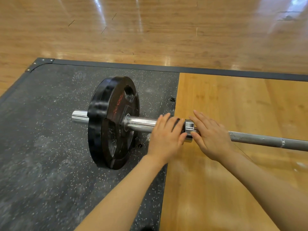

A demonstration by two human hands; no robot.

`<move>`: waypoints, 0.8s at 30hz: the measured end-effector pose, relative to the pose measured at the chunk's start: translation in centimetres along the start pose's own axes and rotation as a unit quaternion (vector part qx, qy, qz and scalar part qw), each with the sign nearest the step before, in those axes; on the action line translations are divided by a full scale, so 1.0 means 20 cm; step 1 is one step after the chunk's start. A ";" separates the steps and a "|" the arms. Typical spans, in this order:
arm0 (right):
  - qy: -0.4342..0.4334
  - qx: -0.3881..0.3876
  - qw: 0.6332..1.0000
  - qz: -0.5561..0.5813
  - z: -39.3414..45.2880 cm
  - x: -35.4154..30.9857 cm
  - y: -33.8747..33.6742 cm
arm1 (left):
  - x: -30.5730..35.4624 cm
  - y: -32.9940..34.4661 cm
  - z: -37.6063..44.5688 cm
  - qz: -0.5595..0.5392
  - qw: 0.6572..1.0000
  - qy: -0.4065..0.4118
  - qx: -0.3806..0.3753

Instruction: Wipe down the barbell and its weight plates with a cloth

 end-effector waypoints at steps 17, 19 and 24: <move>0.018 -0.022 1.000 0.006 -0.05 0.00 0.01 | -0.42 -0.13 -0.15 0.090 0.991 -0.101 -0.011; 0.019 -0.025 0.999 0.004 -0.06 0.00 0.01 | -0.39 -0.12 -0.15 0.098 0.985 -0.141 -0.014; 0.019 -0.028 0.999 0.005 -0.07 0.00 0.01 | -0.32 -0.11 -0.25 0.101 0.975 -0.196 -0.022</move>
Point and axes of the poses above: each hand's wrist, its own z-axis towards the middle knuckle, its own y-axis out of the palm, x = y × z, the point moved 8 cm from there along z, towards the middle knuckle, and after that the axes turned 13 degrees about x, right-handed, at the moved point
